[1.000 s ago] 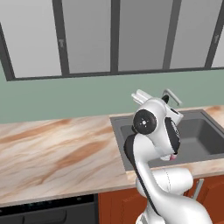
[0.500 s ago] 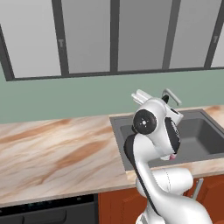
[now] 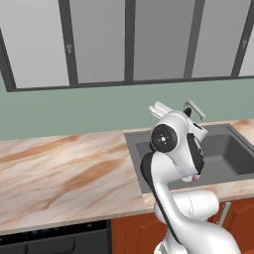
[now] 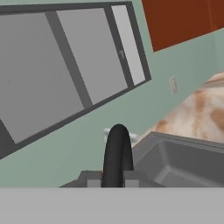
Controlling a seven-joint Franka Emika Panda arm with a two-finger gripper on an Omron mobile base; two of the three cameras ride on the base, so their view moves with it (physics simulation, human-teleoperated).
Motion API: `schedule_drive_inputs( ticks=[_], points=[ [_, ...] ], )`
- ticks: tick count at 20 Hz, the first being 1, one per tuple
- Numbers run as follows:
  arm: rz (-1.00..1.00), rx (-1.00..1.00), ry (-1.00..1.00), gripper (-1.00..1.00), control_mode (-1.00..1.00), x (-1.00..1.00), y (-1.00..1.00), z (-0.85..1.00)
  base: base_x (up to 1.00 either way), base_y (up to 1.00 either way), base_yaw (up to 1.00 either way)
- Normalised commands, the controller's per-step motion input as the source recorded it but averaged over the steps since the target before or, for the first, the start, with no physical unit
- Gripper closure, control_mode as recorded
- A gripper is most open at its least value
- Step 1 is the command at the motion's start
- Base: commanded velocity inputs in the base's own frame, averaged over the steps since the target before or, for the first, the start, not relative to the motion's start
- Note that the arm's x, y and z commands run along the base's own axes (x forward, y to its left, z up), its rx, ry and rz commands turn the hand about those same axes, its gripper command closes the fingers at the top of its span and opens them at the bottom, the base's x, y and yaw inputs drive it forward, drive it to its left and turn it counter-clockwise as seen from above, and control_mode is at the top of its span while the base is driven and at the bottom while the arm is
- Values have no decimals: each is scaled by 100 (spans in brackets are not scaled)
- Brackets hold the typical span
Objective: Open the cabinet, pick the kettle from the cabinet, and place it in the sink.
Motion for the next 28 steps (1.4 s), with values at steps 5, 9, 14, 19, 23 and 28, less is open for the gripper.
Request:
schedule_drive_inputs(
  ticks=[5,9,14,19,23,28],
  points=[
    [0,0,0,100,-100,0,0,0,0,0,0],
    [-3,0,0,100,-100,-2,-1,0,0,0,0],
    [-14,1,3,100,-100,0,-12,0,0,0,0],
    [-6,9,15,100,-100,4,-24,3,0,0,0],
    [0,8,14,100,-100,3,-22,0,0,0,0],
    [0,1,3,100,-100,1,-23,-9,0,0,0]
  ],
)
